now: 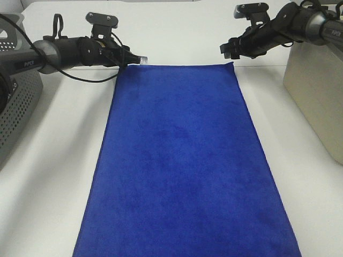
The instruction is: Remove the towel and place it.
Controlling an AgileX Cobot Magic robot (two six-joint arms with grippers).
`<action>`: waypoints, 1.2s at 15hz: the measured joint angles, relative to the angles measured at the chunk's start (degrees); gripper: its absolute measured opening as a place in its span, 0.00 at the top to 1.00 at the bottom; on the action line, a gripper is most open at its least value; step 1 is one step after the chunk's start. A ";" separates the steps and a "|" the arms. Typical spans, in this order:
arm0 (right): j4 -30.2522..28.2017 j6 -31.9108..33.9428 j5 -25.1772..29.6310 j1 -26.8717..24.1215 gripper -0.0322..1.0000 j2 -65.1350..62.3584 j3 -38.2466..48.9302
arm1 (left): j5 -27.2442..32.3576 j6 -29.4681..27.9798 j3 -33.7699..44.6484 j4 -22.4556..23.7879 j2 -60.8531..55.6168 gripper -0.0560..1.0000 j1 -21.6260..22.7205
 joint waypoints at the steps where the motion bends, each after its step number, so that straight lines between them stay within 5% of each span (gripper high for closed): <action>1: 0.00 0.00 2.06 0.00 0.38 -1.20 0.00 | 0.00 0.00 0.00 1.49 0.00 0.49 0.00; 4: -0.06 0.00 8.08 0.00 0.38 -3.61 0.00 | 2.86 0.00 0.00 2.46 -1.66 0.49 0.00; 7: -0.06 0.63 16.33 0.00 0.38 -6.76 0.00 | 13.92 0.00 0.00 2.52 -6.25 0.49 0.00; 10: -0.29 4.07 30.48 0.00 0.38 -11.34 -0.06 | 34.66 -4.18 0.00 2.92 -13.58 0.48 0.00; 11: -1.55 9.28 38.27 0.00 0.37 -14.84 -0.06 | 48.01 -10.60 0.00 4.35 -18.45 0.40 0.00; 12: -3.84 14.84 42.63 0.00 0.34 -17.13 -0.06 | 54.72 -13.41 0.00 5.44 -21.03 0.35 0.00; 14: -8.31 21.26 44.46 0.00 0.27 -20.91 -0.17 | 62.51 -16.90 -0.11 7.79 -25.10 0.29 0.00; 18: -11.23 24.47 44.86 0.00 0.24 -27.27 -0.17 | 65.89 -17.42 -0.11 9.40 -30.19 0.28 0.29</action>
